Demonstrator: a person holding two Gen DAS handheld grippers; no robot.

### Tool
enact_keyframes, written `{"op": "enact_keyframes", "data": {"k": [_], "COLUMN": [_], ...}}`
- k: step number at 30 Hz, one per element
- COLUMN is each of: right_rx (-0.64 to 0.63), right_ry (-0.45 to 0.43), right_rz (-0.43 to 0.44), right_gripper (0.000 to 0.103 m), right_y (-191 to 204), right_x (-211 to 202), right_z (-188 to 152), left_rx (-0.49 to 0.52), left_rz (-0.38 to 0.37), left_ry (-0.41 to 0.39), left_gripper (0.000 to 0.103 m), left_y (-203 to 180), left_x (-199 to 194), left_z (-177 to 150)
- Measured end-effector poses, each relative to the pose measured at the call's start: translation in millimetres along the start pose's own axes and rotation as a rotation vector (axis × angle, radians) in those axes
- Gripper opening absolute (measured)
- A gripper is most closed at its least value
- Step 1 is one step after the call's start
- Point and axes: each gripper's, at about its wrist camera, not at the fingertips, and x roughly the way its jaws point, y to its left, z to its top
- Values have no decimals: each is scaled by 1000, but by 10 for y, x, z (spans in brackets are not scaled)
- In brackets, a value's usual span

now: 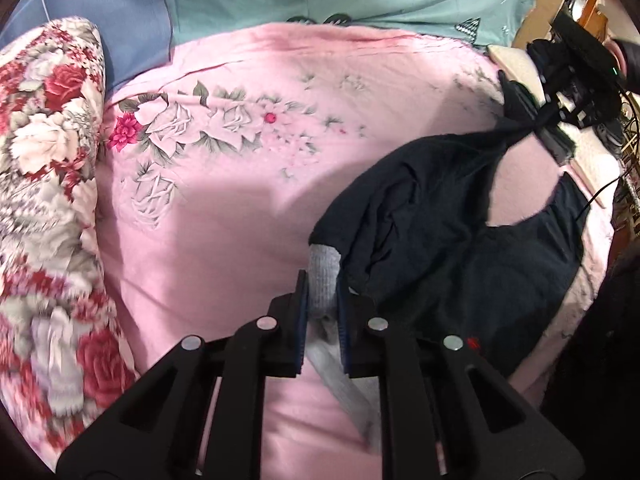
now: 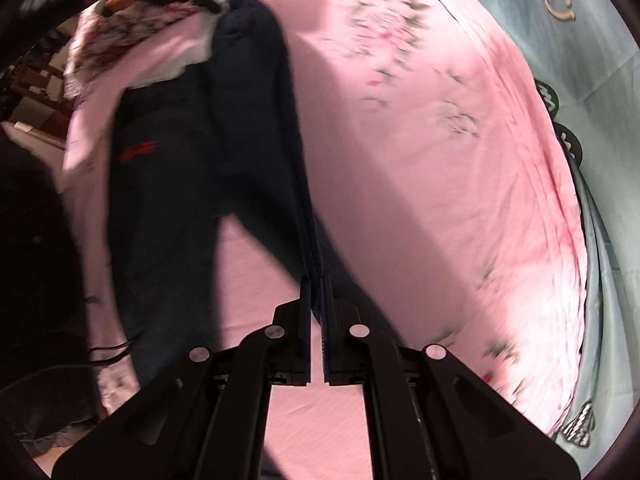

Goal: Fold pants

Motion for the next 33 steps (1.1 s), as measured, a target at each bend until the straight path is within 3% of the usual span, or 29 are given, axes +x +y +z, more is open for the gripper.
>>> {"op": "enact_keyframes", "data": {"k": [6, 12, 19, 22, 24, 25, 27, 29, 30, 33], "right_rx": [2, -16, 22, 21, 70, 98, 145, 187, 216, 367], "right_ry": [-39, -34, -35, -33, -35, -40, -78, -121, -132, -178], "right_rz": [101, 151, 181, 140, 134, 147, 105, 105, 101, 70], "right_gripper": [3, 4, 4, 4, 14, 38, 63, 63, 64, 65], "right_y": [745, 1482, 1685, 1728, 1722, 1707, 1716, 1636, 1582, 1279], "right_x": [-142, 205, 610, 738, 824, 810, 661, 460, 406, 232], "right_z": [-349, -749, -870, -900, -895, -902, -970, -1048, -1075, -1158], "left_rx": [-7, -87, -159, -199, -230, -227, -212, -229, -264, -314], "left_rz": [12, 17, 52, 82, 120, 152, 207, 221, 229, 244], "left_ry": [-9, 11, 62, 74, 85, 91, 82, 56, 30, -3], "left_gripper": [13, 13, 13, 16, 18, 19, 24, 40, 54, 54], "left_y": [-380, -591, -787, -783, -780, -798, -834, -827, -809, -800], "left_x": [-261, -400, -179, -30, 36, 29, -73, -216, -295, -345], "left_z": [-354, -832, -1412, -1591, -1674, -1699, -1730, -1738, -1748, -1741]}}
